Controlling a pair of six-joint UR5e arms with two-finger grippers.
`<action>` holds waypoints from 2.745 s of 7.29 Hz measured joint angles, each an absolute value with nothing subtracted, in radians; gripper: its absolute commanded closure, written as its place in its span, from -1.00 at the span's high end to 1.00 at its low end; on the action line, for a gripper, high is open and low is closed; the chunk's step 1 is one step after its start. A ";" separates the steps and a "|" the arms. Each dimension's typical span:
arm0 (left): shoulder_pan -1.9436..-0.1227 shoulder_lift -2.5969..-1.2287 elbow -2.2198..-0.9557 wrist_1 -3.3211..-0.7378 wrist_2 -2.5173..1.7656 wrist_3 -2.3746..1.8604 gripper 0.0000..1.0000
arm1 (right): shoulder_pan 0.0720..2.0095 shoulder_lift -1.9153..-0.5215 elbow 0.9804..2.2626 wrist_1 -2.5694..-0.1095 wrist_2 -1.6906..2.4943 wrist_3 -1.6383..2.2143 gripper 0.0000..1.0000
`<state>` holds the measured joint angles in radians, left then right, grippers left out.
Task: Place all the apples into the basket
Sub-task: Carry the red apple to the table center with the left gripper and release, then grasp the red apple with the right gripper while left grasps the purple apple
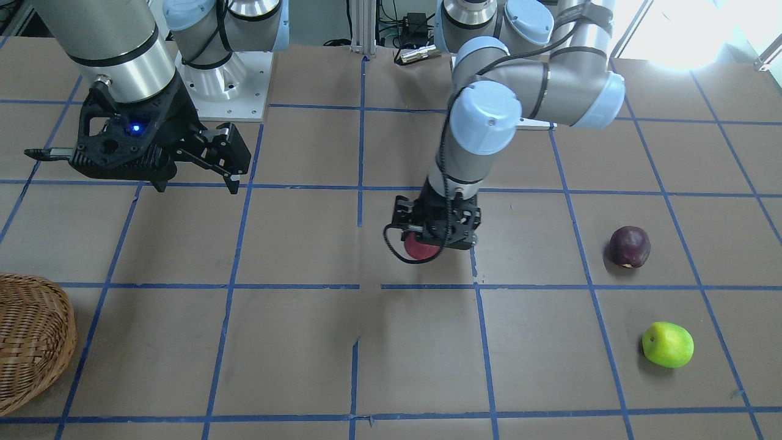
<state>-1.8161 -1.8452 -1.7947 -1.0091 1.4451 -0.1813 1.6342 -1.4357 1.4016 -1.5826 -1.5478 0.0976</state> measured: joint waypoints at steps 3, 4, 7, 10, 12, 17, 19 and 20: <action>-1.964 -2.001 -1.714 -0.948 1.385 -0.377 0.83 | 1.634 -1.427 1.402 -1.584 -1.550 0.096 1.00; -1.977 -2.031 -1.711 -0.934 1.383 -0.389 1.00 | 1.634 -1.425 1.402 -1.584 -1.553 0.095 1.00; -1.976 -2.048 -1.688 -0.878 1.394 -0.381 1.00 | 1.629 -1.424 1.403 -1.579 -1.555 0.092 1.00; -1.806 -1.943 -1.613 -1.106 1.500 -0.173 1.00 | 1.623 -1.442 1.371 -1.573 -1.552 0.084 1.00; -1.578 -1.882 -1.701 -1.178 1.517 0.054 1.00 | 1.623 -1.425 1.375 -1.575 -1.553 0.097 1.00; -1.049 -1.854 -1.772 -1.082 1.674 0.814 1.00 | 1.802 -1.290 1.557 -1.911 -1.555 0.251 1.00; -0.948 -1.884 -1.800 -1.064 1.667 0.902 1.00 | 1.849 -1.261 1.717 -2.109 -1.550 0.319 1.00; -0.937 -1.902 -1.822 -1.068 1.661 0.904 1.00 | 1.869 -1.231 1.751 -2.172 -1.551 0.352 1.00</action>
<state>-0.9367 -1.9018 -1.8216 -1.0679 1.6613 0.9035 1.8689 -1.2314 1.7508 -2.1716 -1.5513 0.3515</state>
